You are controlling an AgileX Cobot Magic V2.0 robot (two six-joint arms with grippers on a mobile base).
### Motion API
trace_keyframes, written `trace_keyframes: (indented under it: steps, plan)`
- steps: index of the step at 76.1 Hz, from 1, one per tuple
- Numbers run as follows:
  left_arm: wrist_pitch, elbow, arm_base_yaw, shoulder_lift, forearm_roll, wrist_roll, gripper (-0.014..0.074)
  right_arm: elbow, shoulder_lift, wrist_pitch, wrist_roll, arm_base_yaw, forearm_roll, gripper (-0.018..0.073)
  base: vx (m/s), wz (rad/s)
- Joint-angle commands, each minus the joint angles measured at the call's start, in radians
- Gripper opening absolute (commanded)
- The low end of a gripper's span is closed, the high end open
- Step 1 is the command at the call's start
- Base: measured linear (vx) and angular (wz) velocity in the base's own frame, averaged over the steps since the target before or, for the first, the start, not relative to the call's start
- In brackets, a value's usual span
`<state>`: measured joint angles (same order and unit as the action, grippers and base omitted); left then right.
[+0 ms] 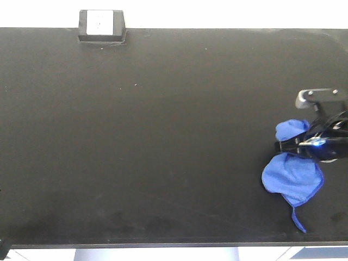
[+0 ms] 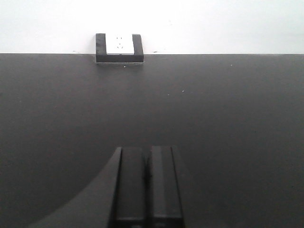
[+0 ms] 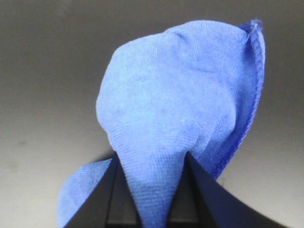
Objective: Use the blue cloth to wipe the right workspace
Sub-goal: 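Lower the blue cloth onto the counter with the right gripper, then drag the cloth across the counter surface with the right gripper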
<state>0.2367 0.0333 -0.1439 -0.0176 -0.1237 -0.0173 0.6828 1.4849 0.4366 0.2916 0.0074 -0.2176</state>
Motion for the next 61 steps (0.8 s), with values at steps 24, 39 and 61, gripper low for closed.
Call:
trace_keyframes:
  steps: [24, 39, 61]
  plan:
    - [-0.081, -0.025, -0.007, 0.000, -0.005, 0.003, -0.0006, 0.027, 0.152, -0.035, 0.041, 0.026, -0.094, -0.0003, 0.00, 0.00]
    - [-0.081, -0.025, -0.007, 0.000, -0.005, 0.003, -0.0006, 0.027, 0.152, -0.110, 0.165, 0.274, -0.291, -0.0003, 0.00, 0.00]
    - [-0.081, -0.025, -0.007, 0.000, -0.005, 0.003, -0.0006, 0.027, 0.152, -0.234, 0.185, 0.464, -0.366, -0.0003, 0.00, 0.00]
